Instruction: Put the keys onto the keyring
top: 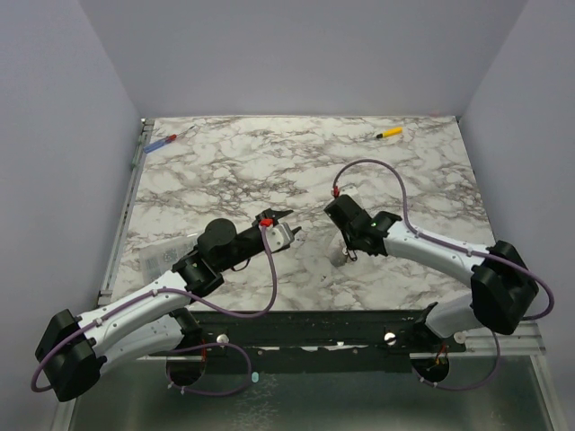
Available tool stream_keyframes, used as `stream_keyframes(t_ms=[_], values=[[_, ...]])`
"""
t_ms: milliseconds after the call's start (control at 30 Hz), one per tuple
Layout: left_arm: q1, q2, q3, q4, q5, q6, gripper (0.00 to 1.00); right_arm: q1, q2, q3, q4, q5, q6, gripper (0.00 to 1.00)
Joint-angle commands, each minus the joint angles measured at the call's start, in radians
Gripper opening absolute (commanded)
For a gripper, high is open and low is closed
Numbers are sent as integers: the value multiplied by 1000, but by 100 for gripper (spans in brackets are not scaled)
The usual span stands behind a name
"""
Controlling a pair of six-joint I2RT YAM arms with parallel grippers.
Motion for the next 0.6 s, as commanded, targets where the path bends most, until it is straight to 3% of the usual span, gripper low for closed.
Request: stream_keyframes(t_ms=[0, 133, 233, 333, 567], values=[[-3, -7, 29, -17, -10, -19, 47, 1, -94, -82, 8, 92, 188, 13], [-5, 22, 32, -17, -36, -42, 49, -1, -160, -120, 9, 70, 324, 55], [-4, 53, 38, -16, -90, -81, 50, -2, -210, -158, 52, 22, 404, 73], [-4, 77, 44, -15, -173, -109, 52, -19, -242, -195, 115, -10, 469, 79], [-4, 95, 48, -22, -255, -111, 55, -24, -203, -201, 155, -94, 496, 75]])
